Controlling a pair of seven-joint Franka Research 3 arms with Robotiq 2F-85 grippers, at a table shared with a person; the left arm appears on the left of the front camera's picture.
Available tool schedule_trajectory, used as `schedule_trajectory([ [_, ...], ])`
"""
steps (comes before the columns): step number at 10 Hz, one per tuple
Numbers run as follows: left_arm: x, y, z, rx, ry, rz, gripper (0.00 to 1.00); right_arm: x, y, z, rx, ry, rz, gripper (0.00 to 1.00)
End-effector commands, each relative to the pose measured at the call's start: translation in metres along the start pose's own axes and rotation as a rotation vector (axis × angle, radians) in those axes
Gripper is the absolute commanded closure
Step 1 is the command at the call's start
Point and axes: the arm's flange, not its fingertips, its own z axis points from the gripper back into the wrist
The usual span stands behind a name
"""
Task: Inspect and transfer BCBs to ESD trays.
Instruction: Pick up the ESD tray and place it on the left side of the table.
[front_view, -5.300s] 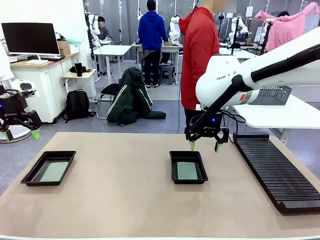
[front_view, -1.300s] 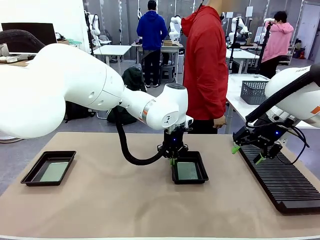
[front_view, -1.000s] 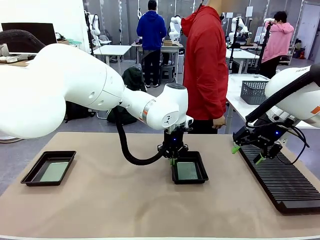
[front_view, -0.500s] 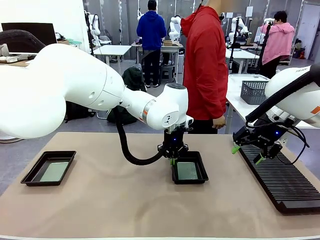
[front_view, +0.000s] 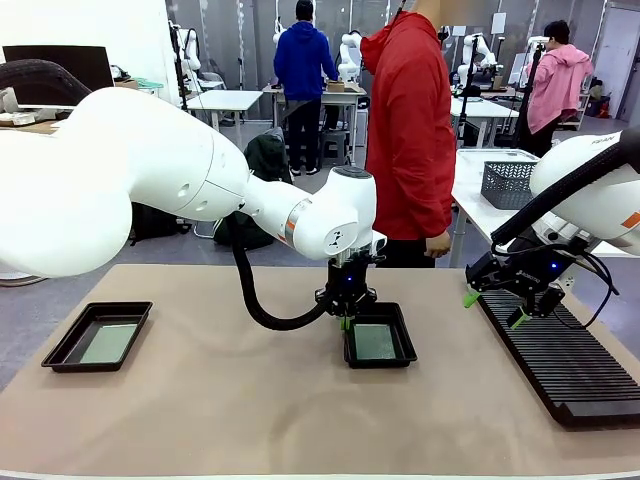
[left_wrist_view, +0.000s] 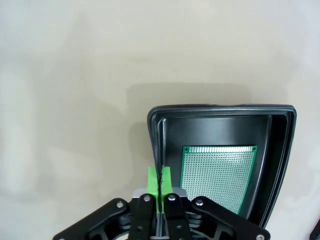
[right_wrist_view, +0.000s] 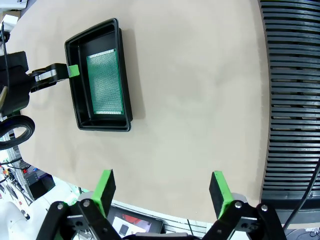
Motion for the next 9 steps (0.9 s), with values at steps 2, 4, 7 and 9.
schedule_trajectory([
  [2,0.0,0.001,0.0,0.0,-0.001,-0.001,1.0,0.002,0.001,-0.001,0.0,0.004,-0.014,0.0],
  [4,0.0,0.0,0.0,0.0,0.0,0.0,0.97,0.002,0.001,-0.001,0.0,0.004,-0.014,0.0],
  [7,0.009,0.05,0.015,-0.184,0.004,-0.016,0.97,0.002,0.001,-0.001,0.0,0.004,-0.014,0.0],
  [9,0.015,0.092,0.029,-0.287,0.01,-0.02,0.97,0.002,0.001,-0.001,0.0,0.004,-0.014,0.0],
])
